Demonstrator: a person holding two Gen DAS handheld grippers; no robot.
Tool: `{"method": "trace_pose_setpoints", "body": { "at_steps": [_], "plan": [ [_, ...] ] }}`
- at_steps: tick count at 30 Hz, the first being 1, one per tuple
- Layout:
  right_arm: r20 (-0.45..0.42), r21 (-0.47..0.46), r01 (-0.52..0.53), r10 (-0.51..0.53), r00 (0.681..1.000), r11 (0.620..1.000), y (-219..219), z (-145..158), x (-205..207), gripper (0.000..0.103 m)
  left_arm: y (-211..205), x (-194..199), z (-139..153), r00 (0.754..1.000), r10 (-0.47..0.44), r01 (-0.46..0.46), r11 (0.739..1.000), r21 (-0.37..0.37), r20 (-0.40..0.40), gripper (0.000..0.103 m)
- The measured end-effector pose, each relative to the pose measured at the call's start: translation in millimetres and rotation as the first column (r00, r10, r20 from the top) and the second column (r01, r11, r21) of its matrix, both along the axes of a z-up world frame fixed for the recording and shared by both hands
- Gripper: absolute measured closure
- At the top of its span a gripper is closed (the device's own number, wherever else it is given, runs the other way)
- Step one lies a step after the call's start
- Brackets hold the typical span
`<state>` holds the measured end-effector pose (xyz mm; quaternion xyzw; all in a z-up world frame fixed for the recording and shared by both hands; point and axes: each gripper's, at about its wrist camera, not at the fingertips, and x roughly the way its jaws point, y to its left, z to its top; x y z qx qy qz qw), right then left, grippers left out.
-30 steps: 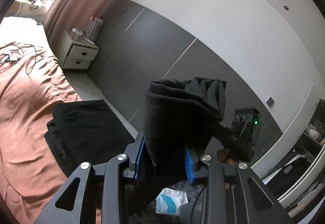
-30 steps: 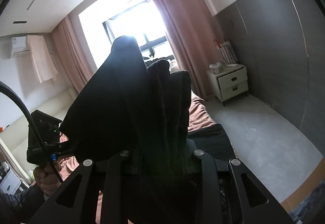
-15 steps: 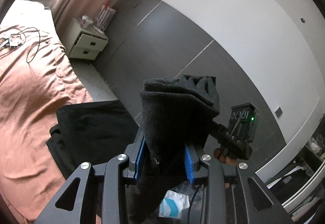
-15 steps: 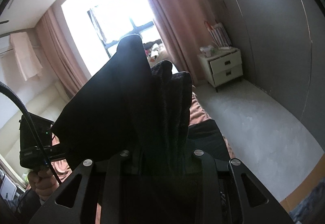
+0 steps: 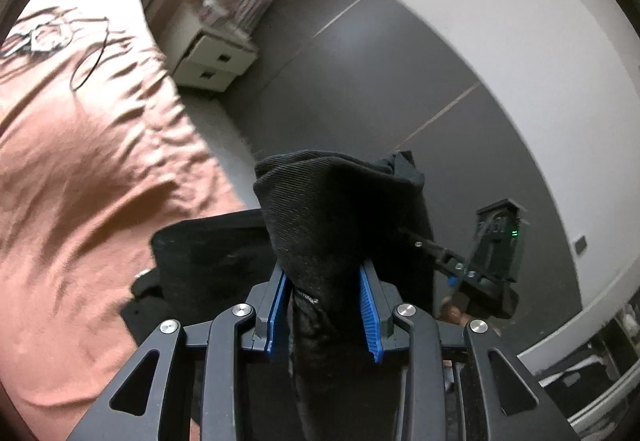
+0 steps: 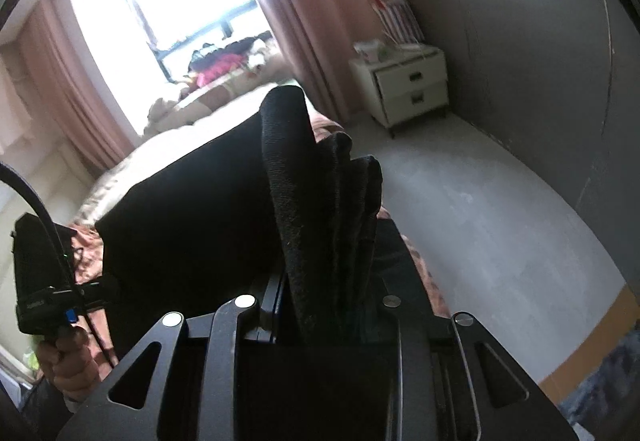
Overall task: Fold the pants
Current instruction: 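Lower the folded sweatpants onto the bed corner with both tools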
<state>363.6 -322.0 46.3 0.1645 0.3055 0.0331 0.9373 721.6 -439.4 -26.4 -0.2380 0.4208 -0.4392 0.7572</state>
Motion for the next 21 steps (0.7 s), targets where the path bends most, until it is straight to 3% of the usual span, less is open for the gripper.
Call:
{"method": "trace_pose_setpoints", "body": {
  "at_steps": [2,6,12,16,17,21],
  "plan": [
    [-0.070,0.014,0.024,-0.023,0.997,1.000,2.8,-6.0,17.1,0.073,-2.7,10.5,-19.4,0.999,0.028,-0.026,0.999,0.037,-0.038,0.069],
    [-0.199,-0.040,0.084,-0.090,0.976,0.996,12.0,7.5,44.6,0.050,4.8,17.3,-56.9,0.987,0.119,-0.101,0.983,0.151,-0.112,0.062],
    [-0.089,-0.112,0.104,-0.114,0.989,0.988,43.6,79.2,10.3,0.050,43.0,12.8,-47.7,0.975,0.216,-0.202,0.962,0.184,-0.057,0.058],
    [-0.073,-0.146,0.055,-0.066,0.995,0.988,69.2,103.5,-13.5,0.050,45.7,6.3,-26.7,0.973,0.231,-0.229,0.956,0.183,0.009,0.058],
    [-0.080,-0.164,0.036,-0.050,0.996,0.986,79.4,107.4,-16.1,0.050,41.7,5.7,-23.3,0.976,0.218,-0.218,0.959,0.179,0.020,0.058],
    [-0.182,-0.235,-0.002,-0.042,0.982,0.972,93.4,99.6,-8.7,0.081,15.7,0.9,-16.7,0.987,0.138,-0.152,0.966,0.210,0.081,0.058]
  ]
}}
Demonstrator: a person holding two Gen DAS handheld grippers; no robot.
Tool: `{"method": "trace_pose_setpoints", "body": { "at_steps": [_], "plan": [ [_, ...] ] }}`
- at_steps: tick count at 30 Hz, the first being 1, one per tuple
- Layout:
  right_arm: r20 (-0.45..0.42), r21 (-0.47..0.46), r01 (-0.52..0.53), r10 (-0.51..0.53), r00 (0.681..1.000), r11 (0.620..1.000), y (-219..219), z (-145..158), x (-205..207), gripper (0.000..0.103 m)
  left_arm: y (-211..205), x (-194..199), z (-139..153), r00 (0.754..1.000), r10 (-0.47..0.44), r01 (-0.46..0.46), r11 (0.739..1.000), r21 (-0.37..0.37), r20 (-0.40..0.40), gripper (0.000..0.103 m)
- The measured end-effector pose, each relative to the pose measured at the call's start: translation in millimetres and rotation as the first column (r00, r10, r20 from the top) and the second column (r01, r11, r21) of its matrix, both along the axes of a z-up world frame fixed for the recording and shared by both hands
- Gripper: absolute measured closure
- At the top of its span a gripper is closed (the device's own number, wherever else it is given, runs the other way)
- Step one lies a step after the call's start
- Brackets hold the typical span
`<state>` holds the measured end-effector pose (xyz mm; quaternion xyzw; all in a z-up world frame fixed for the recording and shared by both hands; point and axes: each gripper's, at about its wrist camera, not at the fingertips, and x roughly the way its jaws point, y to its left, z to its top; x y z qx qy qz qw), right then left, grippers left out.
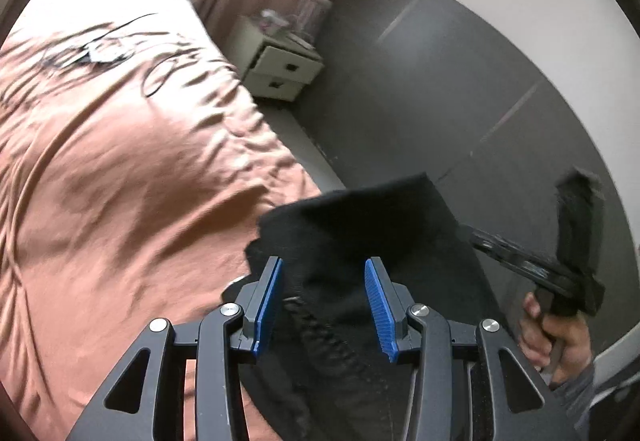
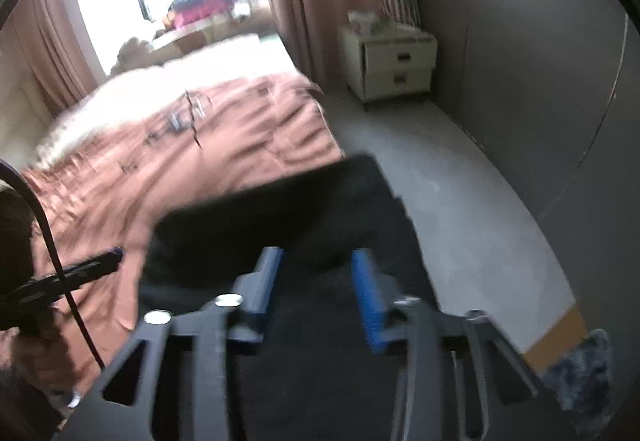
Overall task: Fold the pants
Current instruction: 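Lower the folded sweatpants onto the bed corner with both tools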
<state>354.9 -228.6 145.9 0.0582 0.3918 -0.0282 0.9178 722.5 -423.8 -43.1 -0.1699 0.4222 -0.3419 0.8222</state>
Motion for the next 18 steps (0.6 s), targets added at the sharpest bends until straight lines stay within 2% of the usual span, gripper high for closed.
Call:
{"method": "trace_pose_setpoints", "body": {
  "at_steps": [2,7,9,12,13,18],
  "plan": [
    [-0.040,-0.006,0.010,-0.011,0.999,1.000,-8.0,-3.1,13.6,0.086,-9.4,4.7,-3.2,1.000,-0.016,0.016,1.000,0.008,0.002,0.058],
    [-0.078,0.045,0.071,-0.067,0.995,0.996,-22.5,-2.1,40.1,0.086,-31.2,37.3,-20.3,1.000,-0.012,0.012,0.999,0.044,-0.014,0.059],
    [-0.096,0.069,0.095,-0.088,0.991,0.993,-22.9,-8.1,57.6,0.087,-33.6,46.7,-26.6,1.000,-0.005,0.006,0.999,0.039,-0.024,0.059],
    [-0.134,0.080,0.136,-0.124,0.983,0.988,-29.2,-17.0,77.0,0.089,-43.2,58.9,-41.8,0.999,-0.004,0.008,0.997,0.081,-0.039,0.060],
    [-0.140,0.086,0.143,-0.131,0.982,0.986,-30.6,-33.2,82.3,0.089,-46.8,61.1,-46.4,0.999,-0.006,0.010,0.995,0.103,-0.038,0.060],
    [-0.190,0.120,0.168,-0.143,0.971,0.978,-44.2,-50.8,88.5,0.089,-47.6,63.3,-57.2,0.999,0.003,0.004,0.991,0.134,-0.047,0.060]
  ]
}}
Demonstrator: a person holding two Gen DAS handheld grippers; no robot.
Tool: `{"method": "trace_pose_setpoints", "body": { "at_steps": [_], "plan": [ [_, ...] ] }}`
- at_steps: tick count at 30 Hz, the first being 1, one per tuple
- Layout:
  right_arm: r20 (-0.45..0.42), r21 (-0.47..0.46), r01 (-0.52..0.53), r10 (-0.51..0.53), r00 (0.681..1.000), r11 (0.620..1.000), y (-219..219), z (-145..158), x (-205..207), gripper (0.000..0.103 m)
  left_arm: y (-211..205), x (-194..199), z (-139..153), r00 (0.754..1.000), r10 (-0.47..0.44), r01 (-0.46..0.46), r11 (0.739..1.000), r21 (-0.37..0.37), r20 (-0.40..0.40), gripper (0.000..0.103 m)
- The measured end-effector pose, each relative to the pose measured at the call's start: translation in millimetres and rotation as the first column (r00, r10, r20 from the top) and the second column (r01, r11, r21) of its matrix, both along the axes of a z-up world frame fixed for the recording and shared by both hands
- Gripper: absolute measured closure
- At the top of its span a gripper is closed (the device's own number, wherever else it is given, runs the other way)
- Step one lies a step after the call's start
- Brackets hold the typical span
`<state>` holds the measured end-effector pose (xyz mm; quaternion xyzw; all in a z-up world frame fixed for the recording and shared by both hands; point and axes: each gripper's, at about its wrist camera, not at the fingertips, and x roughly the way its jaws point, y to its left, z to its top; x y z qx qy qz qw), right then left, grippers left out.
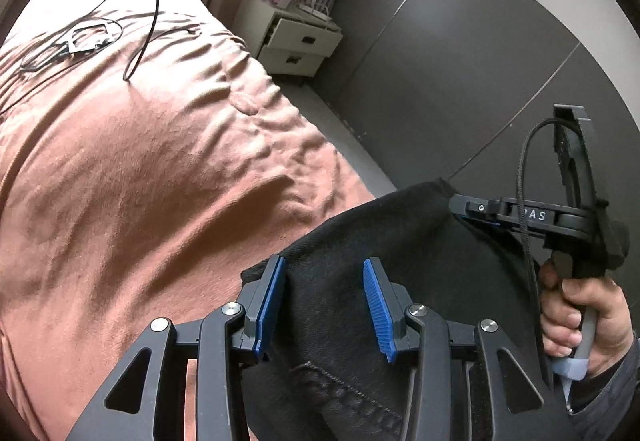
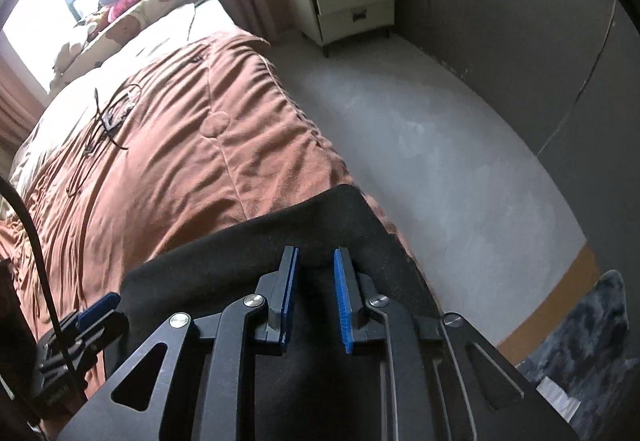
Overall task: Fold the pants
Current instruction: 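Lower the folded sweatpants onto the bed corner with both tools, then open both tools and release the folded sweatpants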
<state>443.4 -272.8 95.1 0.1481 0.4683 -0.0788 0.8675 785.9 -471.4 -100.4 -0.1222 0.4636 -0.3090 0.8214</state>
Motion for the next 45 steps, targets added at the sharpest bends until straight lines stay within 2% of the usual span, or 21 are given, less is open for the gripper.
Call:
{"method": "trace_pose_setpoints", "body": {
  "at_steps": [7,13,18,26,33,37,42,45],
  "plan": [
    [0.011,0.012,-0.034,0.034,0.999,0.999,-6.0,14.4,-17.6,0.089,9.6,-26.2,25.4,1.000,-0.002,0.002,1.000,-0.012,0.025,0.060],
    [-0.006,-0.014,-0.081,0.081,0.997,0.997,-17.0,17.4,-71.8,0.089,0.9,-62.2,42.2,0.998,-0.055,0.056,0.998,-0.031,0.038,0.060],
    [-0.013,-0.048,-0.085,0.085,0.996,0.995,-29.6,18.9,-115.9,0.089,-7.2,-88.4,45.1,0.996,-0.084,0.085,0.996,-0.036,0.028,0.060],
    [0.018,-0.029,-0.073,0.074,0.997,0.997,-45.2,11.8,-173.4,0.089,-13.7,-126.0,51.7,0.991,-0.133,0.133,0.988,-0.073,0.004,0.060],
    [0.032,-0.039,-0.060,0.062,0.998,0.997,-39.2,3.0,-218.9,0.089,-20.2,-162.2,52.1,0.986,-0.165,0.163,0.984,-0.074,-0.014,0.060],
    [0.019,-0.029,-0.057,0.057,0.998,0.998,-35.5,-2.0,-233.5,0.089,-22.5,-180.9,48.1,0.985,-0.172,0.170,0.983,-0.062,-0.024,0.060],
    [-0.053,-0.058,-0.053,0.050,0.997,0.997,-30.3,-9.6,-243.4,0.089,-21.1,-204.8,51.0,0.979,-0.200,0.198,0.979,-0.048,-0.040,0.060],
    [0.013,-0.051,-0.051,0.052,0.999,0.997,-25.2,11.3,-254.8,0.089,-16.9,-220.5,59.0,0.978,-0.209,0.208,0.978,-0.018,-0.021,0.060]
  ]
}}
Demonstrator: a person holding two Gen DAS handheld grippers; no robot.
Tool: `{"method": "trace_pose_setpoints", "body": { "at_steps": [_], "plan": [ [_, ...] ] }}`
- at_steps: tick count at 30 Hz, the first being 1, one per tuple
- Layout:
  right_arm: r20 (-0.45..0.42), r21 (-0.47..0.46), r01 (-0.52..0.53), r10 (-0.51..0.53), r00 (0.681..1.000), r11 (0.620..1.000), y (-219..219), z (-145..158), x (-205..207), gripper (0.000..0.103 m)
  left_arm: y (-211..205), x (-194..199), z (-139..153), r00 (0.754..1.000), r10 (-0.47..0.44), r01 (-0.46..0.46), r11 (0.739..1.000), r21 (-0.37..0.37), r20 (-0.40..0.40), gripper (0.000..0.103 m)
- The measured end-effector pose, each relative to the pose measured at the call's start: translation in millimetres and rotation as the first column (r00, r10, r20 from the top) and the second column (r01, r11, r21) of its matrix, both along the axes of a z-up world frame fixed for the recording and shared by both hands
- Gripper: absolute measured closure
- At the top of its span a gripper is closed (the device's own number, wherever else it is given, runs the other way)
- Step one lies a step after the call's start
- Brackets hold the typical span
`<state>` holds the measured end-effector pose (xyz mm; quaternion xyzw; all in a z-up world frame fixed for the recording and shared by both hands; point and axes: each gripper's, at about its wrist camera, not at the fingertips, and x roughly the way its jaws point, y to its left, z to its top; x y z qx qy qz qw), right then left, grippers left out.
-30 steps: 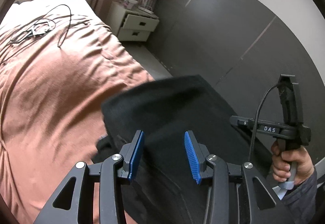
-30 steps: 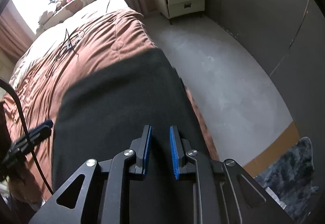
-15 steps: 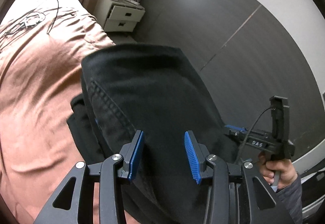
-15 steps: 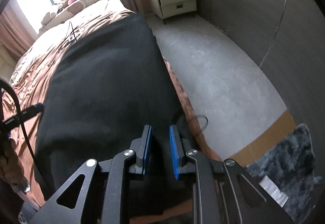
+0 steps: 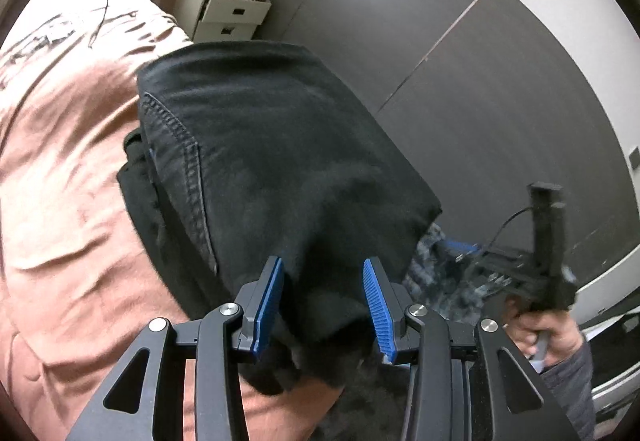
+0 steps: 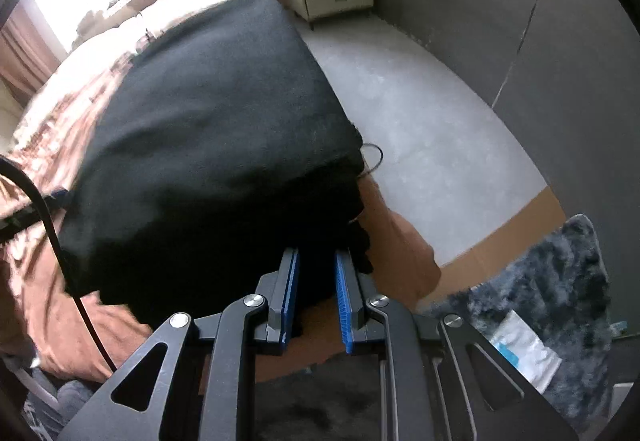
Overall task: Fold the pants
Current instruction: 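Open both tools and release the folded sweatpants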
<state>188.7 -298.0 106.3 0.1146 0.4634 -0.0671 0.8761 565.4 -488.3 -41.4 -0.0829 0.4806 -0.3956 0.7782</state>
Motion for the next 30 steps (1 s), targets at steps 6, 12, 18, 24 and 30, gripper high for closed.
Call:
{"method": "trace_pose_setpoints", "body": {
  "at_steps": [6,12,18,24,30],
  "plan": [
    [0.081,0.001,-0.017,0.017,0.997,1.000,18.2,43.0,-21.7,0.056,21.6,-25.7,28.8,0.999,0.015,-0.016,1.000,0.016,0.034,0.057],
    [0.141,-0.026,-0.015,0.018,0.990,1.000,47.8,75.5,-46.6,0.025,48.5,-54.4,69.2,0.988,0.056,-0.065,0.996,0.059,0.143,0.017],
    [0.160,-0.067,0.027,-0.016,0.987,0.997,80.1,80.8,-81.5,0.005,72.1,-89.5,104.6,0.969,0.055,-0.071,0.996,0.062,0.240,0.000],
    [0.200,-0.084,0.038,-0.021,0.980,0.996,113.0,90.6,-122.0,0.000,95.1,-115.6,126.4,0.958,0.052,-0.072,0.995,0.062,0.281,0.000],
    [0.229,-0.098,0.037,-0.014,0.973,0.995,137.6,97.8,-150.7,0.000,118.3,-146.5,148.2,0.946,0.057,-0.083,0.994,0.067,0.320,0.000]
  ]
}}
